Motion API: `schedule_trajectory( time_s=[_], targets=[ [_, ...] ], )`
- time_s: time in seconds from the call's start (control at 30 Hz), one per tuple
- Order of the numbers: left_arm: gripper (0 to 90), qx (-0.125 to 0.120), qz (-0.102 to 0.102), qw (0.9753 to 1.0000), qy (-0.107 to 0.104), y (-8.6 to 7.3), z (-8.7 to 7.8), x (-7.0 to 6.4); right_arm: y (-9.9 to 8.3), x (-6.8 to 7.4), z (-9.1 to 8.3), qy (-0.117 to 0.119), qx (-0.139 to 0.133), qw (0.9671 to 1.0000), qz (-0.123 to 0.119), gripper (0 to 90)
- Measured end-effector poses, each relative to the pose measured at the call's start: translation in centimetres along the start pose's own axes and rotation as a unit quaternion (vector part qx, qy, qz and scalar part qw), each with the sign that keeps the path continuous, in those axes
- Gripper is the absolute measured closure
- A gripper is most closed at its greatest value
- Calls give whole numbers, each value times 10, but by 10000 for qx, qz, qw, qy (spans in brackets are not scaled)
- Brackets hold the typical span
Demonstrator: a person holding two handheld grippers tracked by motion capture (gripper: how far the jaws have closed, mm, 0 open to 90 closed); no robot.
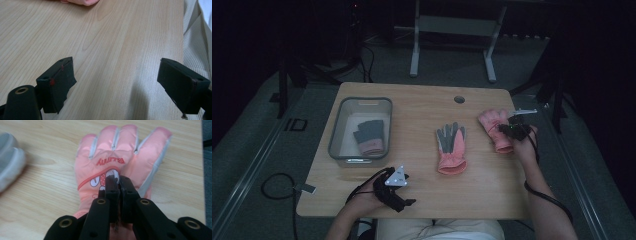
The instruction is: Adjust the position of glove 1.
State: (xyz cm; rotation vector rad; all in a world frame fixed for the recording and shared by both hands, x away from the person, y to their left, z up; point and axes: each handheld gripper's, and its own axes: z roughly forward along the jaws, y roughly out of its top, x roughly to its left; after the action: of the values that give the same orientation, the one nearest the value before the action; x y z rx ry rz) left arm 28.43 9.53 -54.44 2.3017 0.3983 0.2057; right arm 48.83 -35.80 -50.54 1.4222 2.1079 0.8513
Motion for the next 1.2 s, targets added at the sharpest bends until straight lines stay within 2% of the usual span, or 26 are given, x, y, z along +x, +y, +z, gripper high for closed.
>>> schedule_trajectory(
  time_s=[0.03, 0.07, 0.1, 0.27, 0.33, 0.37, 0.43, 0.47, 0.57, 0.8, 0.87, 1.0, 1.1, 1.2],
  targets=[
    [138, 0, 0, 10000, 0, 0, 0, 0, 1, 1, -7, -62, -50, 9999, 67, 867],
    [138, 16, -11, 10000, 14, 0, 0, 0, 1, 2, -21, -30, -184, 9994, 295, 867],
    [138, 3, -20, 10000, 21, -1, 0, 0, 1, 4, -29, -50, -261, 9989, 390, 867],
    [138, 63, 59, 9999, 54, 0, 0, -2, 3, 20, -66, -286, -439, 9971, 560, 867],
    [138, 60, 74, 9999, 48, 1, 0, -2, 1, 27, -78, -337, -524, 9954, 732, 867],
    [138, 67, 83, 9999, 51, 1, 0, -2, 0, 31, -83, -375, -555, 9943, 831, 867],
    [138, 72, 91, 9999, 49, 1, 0, -2, -1, 35, -87, -407, -548, 9938, 874, 867],
    [138, 64, 94, 9999, 41, 1, 0, -2, -6, 44, -94, -476, -545, 9926, 979, 866],
    [137, 75, 107, 9999, 43, 0, 0, -2, -15, 54, -101, -577, -567, 9906, 1104, 865],
    [138, 75, 183, 9998, 39, 1, 1, -3, -33, 68, -99, -678, -585, 9872, 1323, 864],
    [138, 85, 211, 9997, 37, 2, 2, -3, -40, 74, -88, -780, -524, 9863, 1355, 864],
    [137, 60, 192, 9998, 40, 2, 1, -3, -48, 76, -67, -878, -418, 9846, 1453, 863],
    [137, 6, 132, 9999, 36, 1, 0, -2, -50, 75, -55, -873, -317, 9839, 1526, 862],
    [137, 41, 170, 9998, 25, 1, 1, -2, -52, 77, -45, -842, -234, 9843, 1533, 858]
  ],
)
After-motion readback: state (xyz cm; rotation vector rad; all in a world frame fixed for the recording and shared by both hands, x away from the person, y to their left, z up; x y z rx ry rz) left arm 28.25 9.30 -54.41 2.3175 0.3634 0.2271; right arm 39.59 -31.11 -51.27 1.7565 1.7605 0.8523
